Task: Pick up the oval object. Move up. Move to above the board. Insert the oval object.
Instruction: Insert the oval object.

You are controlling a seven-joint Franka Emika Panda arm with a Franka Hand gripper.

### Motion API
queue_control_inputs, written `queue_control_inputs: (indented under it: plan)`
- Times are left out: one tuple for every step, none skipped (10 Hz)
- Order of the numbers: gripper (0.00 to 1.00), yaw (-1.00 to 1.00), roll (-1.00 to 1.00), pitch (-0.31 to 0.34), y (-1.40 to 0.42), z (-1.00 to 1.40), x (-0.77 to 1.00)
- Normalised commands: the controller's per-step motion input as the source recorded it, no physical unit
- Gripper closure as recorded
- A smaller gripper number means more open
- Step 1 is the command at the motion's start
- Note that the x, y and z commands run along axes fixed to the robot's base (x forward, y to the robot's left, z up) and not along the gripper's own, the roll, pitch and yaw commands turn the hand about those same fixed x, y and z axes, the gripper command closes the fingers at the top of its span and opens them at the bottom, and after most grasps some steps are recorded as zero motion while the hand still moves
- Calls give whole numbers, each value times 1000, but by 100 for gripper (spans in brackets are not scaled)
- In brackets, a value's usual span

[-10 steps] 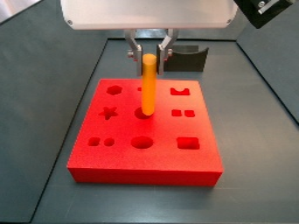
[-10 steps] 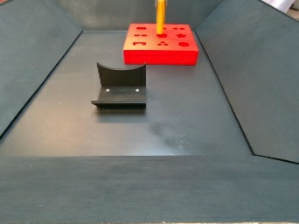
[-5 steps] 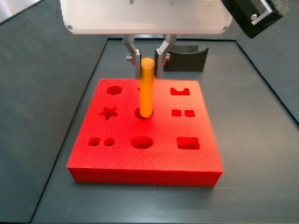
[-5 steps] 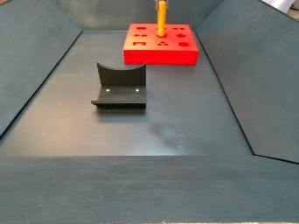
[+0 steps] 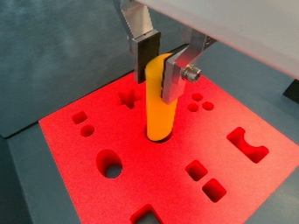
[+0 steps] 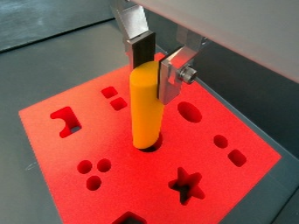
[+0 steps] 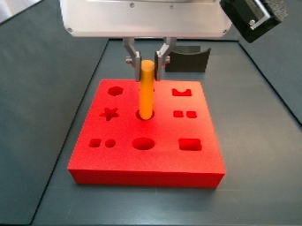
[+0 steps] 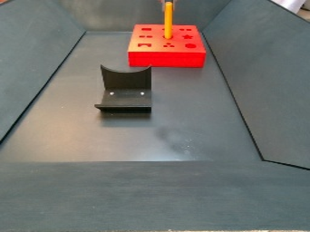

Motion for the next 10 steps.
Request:
queue_control_inputs:
  plan:
    - [100, 0, 7, 0, -14, -97, 0]
    - [100, 0, 11, 0, -49, 0, 0]
    - [100, 0, 14, 0, -20, -11, 0]
    - [100, 0, 80, -24, -20, -283, -23]
    - [100, 0, 267, -94, -66, -769, -106]
    - [100, 0, 241, -93, -54, -854, -83]
    - [100, 0, 220, -83, -97, -906, -46]
    - [100, 0, 147, -104, -186, -969, 0]
    - [100, 0, 33, -137, -191, -1000, 0]
    - [100, -34, 1, -51, -189, -1000, -37]
